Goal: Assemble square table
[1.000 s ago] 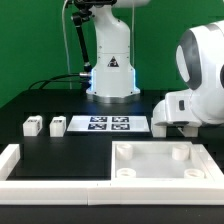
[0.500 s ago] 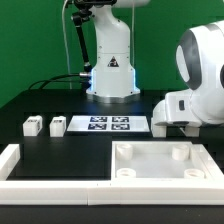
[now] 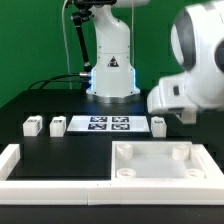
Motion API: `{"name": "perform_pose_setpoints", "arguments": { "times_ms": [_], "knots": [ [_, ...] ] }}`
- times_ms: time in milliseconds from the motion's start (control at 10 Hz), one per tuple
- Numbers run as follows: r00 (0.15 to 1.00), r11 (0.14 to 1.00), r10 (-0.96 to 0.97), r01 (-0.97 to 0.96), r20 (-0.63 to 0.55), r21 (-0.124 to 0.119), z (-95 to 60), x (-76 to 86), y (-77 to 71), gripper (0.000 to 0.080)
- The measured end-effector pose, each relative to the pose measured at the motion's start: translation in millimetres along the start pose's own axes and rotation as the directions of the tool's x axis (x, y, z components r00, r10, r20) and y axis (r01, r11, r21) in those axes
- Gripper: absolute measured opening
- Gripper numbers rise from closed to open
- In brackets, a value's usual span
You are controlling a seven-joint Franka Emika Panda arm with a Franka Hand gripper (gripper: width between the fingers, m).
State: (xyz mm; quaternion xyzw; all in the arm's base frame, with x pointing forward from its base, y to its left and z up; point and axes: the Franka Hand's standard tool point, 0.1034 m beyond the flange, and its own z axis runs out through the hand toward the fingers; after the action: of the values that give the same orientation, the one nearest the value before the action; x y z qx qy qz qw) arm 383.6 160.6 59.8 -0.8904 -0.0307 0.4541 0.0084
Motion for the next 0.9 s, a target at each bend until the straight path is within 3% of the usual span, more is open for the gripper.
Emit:
{"name": "perform_pose_setpoints", "arguments": {
  "times_ms": [200, 300, 600, 800, 900],
  "knots": [
    [1.0, 1.0, 0.011, -0.011, -0.007, 0.002, -18.6, -21.5, 9.0, 0.0288],
    [1.0, 1.0, 0.011, -0.011, -0.024, 0.0, -20.8, -22.1, 7.3, 0.0289],
    [0.966, 1.0, 0.01, -0.006, -0.258, 0.014, -28.9, -10.3, 6.1, 0.029],
    [0.927, 0.998, -0.044, 0.053, -0.373, 0.013, -60.8, -3.0, 18.1, 0.029],
    [0.903, 0.997, -0.069, 0.081, -0.424, 0.012, -91.3, -5.4, 32.2, 0.029]
  ]
}}
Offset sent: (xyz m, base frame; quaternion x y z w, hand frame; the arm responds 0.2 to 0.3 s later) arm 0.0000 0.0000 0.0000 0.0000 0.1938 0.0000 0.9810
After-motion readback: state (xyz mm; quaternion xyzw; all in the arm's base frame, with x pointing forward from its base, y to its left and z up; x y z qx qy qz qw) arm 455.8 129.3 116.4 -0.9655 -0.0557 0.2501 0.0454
